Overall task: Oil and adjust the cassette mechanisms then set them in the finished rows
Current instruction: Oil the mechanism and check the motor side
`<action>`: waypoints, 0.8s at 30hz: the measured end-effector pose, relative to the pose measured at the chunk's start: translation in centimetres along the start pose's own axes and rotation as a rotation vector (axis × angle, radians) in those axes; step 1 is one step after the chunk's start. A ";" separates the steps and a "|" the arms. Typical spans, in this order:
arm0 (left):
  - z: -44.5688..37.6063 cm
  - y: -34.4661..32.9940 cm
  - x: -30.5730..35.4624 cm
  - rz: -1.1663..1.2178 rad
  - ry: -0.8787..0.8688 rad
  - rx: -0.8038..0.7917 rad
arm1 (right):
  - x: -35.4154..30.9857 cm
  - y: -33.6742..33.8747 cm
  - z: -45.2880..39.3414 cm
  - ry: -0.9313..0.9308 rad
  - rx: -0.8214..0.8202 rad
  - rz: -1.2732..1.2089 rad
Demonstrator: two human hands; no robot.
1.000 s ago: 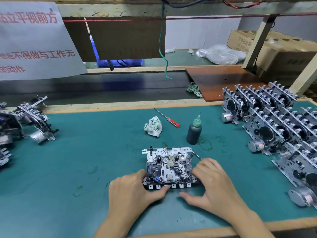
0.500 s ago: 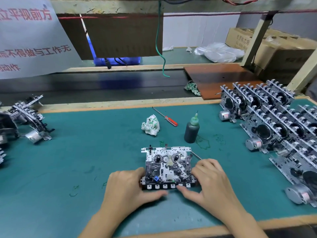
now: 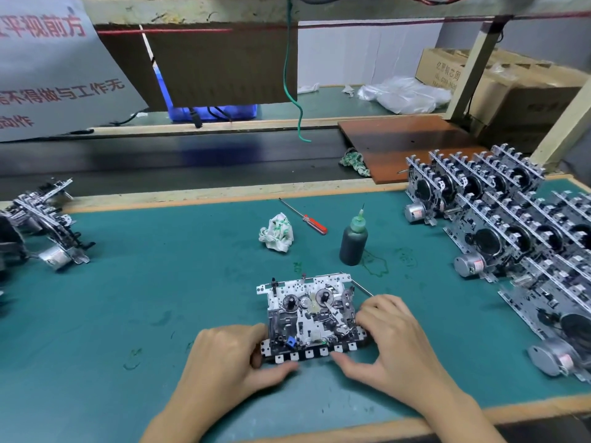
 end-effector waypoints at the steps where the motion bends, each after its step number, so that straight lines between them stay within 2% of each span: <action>1: 0.1 0.0 -0.1 -0.005 0.020 0.013 | 0.0 0.0 0.0 0.001 -0.005 -0.010; 4: 0.2 0.1 -0.4 -0.020 0.063 0.040 | -0.1 0.0 0.1 0.014 -0.022 -0.047; 10: 0.0 -0.2 -0.5 0.030 0.068 -0.033 | -0.1 0.0 0.1 0.009 0.000 0.008; 17: 0.0 0.3 0.0 -0.039 0.232 0.081 | 0.0 -0.2 0.2 0.010 -0.016 -0.043; 20: 0.0 0.1 -0.3 -0.029 0.190 0.066 | -0.2 -0.2 0.1 0.024 -0.014 -0.032; 24: 0.1 -0.4 -0.8 0.089 0.128 -0.005 | -0.5 0.7 0.0 0.029 0.071 0.068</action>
Point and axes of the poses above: each hand's wrist, its own z-axis away from the middle knuckle, its own y-axis out of the back of the hand, x = y × z, the point moved 10 cm from there along -z, towards the middle knuckle, and after that the axes turned 3 degrees about -y, right-handed, at the moved point
